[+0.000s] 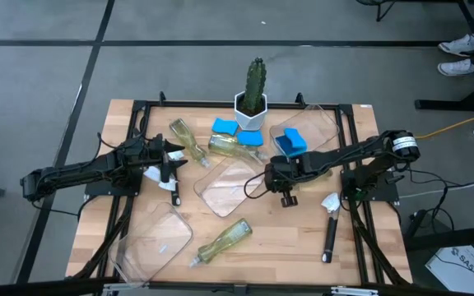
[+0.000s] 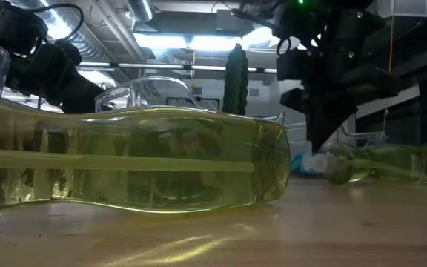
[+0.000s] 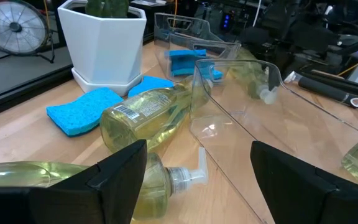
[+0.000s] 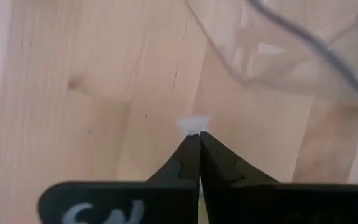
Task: Pick & Place Kitchen Sink Supplies
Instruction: Put the green soap dispenser into the middle transparent bin
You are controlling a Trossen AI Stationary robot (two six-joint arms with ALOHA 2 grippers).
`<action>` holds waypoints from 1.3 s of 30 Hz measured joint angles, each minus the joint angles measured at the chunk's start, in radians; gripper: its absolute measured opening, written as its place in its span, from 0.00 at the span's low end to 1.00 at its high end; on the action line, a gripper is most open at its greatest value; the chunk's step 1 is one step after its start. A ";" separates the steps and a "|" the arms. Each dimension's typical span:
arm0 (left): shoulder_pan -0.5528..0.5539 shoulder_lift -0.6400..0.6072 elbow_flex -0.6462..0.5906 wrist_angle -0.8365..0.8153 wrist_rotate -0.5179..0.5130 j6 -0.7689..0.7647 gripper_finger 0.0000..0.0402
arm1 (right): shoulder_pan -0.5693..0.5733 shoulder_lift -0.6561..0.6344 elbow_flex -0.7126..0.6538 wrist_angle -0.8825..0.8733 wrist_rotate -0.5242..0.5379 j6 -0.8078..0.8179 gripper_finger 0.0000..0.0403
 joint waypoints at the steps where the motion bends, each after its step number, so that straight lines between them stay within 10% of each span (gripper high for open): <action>1: 0.000 0.000 0.000 0.000 0.000 0.000 0.70 | 0.003 0.000 0.003 0.000 0.001 0.000 0.01; 13: 0.000 0.000 0.000 0.000 0.000 0.000 0.70 | 0.030 0.000 0.017 0.001 0.043 -0.013 0.12; 30: 0.000 0.000 0.000 0.000 0.000 0.000 0.70 | 0.030 -0.001 0.027 -0.020 0.003 0.040 0.71; 39: 0.000 0.000 0.000 0.000 0.000 0.000 0.70 | 0.031 0.002 0.025 -0.115 -0.002 -0.018 0.70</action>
